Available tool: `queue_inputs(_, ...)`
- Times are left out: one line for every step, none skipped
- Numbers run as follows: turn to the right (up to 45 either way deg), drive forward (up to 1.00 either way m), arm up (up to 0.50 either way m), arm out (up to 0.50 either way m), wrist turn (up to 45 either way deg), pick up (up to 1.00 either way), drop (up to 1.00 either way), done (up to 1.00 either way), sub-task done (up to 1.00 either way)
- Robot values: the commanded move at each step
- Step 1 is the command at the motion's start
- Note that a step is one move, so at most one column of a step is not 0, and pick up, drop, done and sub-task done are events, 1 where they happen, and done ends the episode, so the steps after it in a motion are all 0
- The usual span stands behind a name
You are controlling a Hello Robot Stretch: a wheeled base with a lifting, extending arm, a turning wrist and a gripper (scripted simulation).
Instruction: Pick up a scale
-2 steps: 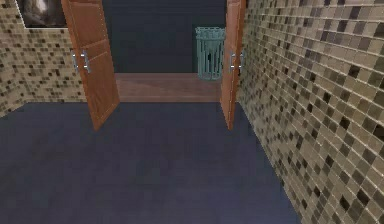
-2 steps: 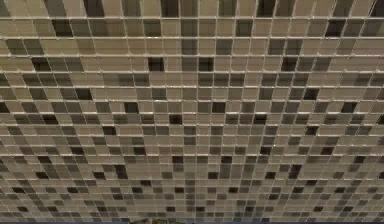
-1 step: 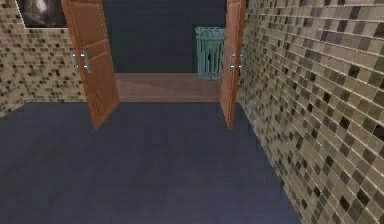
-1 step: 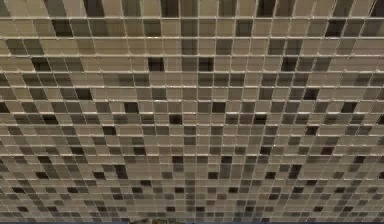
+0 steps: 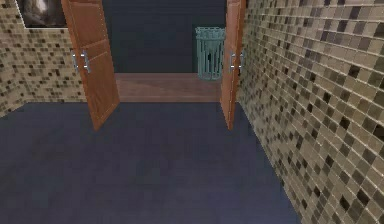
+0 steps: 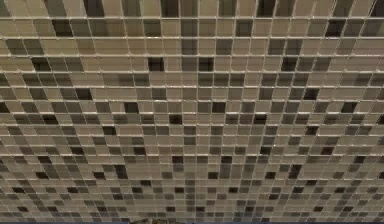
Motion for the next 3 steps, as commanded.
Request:
queue_inputs(0.0,0.0,0.0,0.0,45.0,0.0,0.0,0.0,0.0)
queue_inputs(0.0,0.0,0.0,0.0,45.0,0.0,0.0,0.0,0.0)
queue_inputs(0.0,0.0,0.0,0.0,18.0,0.0,0.0,0.0,0.0)
